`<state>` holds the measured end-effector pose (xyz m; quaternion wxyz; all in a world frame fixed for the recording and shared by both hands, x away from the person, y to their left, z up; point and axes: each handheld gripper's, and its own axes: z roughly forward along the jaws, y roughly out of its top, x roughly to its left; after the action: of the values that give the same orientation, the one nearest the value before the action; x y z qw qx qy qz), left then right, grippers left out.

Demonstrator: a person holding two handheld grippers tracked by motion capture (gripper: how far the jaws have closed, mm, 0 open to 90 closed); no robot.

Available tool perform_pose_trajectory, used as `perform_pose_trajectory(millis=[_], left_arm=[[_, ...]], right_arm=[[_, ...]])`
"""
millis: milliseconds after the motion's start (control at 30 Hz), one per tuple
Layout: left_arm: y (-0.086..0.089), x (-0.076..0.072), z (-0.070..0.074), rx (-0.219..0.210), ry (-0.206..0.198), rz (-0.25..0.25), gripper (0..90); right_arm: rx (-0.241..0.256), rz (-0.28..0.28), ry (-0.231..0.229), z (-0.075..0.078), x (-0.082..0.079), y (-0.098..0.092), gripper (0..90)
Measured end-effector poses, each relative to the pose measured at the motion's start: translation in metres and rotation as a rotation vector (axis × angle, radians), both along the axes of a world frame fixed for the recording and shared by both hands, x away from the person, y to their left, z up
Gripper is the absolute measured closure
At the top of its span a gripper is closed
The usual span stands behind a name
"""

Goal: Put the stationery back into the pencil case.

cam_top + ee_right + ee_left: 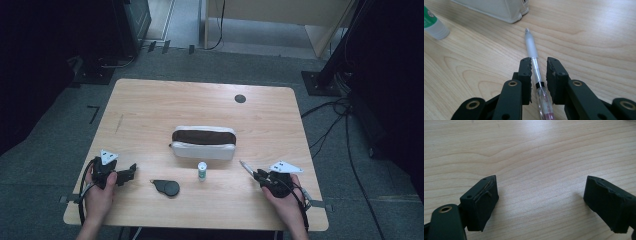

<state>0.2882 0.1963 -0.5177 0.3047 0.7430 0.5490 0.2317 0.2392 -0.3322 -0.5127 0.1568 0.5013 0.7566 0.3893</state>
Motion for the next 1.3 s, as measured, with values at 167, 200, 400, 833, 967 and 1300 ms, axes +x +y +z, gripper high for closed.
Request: perform_pose_trajectory(millis=[167,200,400,833,967,1300], left_arm=[[0.000,0.000,0.000,0.000,0.000,0.000,12.5],[0.000,0.000,0.000,0.000,0.000,0.000,12.5],[0.000,0.000,0.000,0.000,0.000,0.000,12.5],[0.000,0.000,0.000,-0.001,-0.001,-0.001,12.5],[0.000,0.000,0.000,-0.001,-0.001,-0.002,12.5],[0.000,0.000,0.000,-0.001,-0.001,-0.001,12.5]], right_arm=[[0.018,-0.004,0.013,-0.007,0.003,-0.004,77.4],[0.021,-0.004,0.011,-0.008,0.003,-0.004,78.3],[0.014,0.015,0.001,-0.008,0.001,-0.002,79.7],[-0.006,0.003,-0.031,-0.010,-0.005,-0.003,80.5],[-0.028,0.023,-0.029,-0.009,-0.004,-0.002,80.9],[0.003,0.070,-0.052,0.009,-0.002,-0.010,81.0]])
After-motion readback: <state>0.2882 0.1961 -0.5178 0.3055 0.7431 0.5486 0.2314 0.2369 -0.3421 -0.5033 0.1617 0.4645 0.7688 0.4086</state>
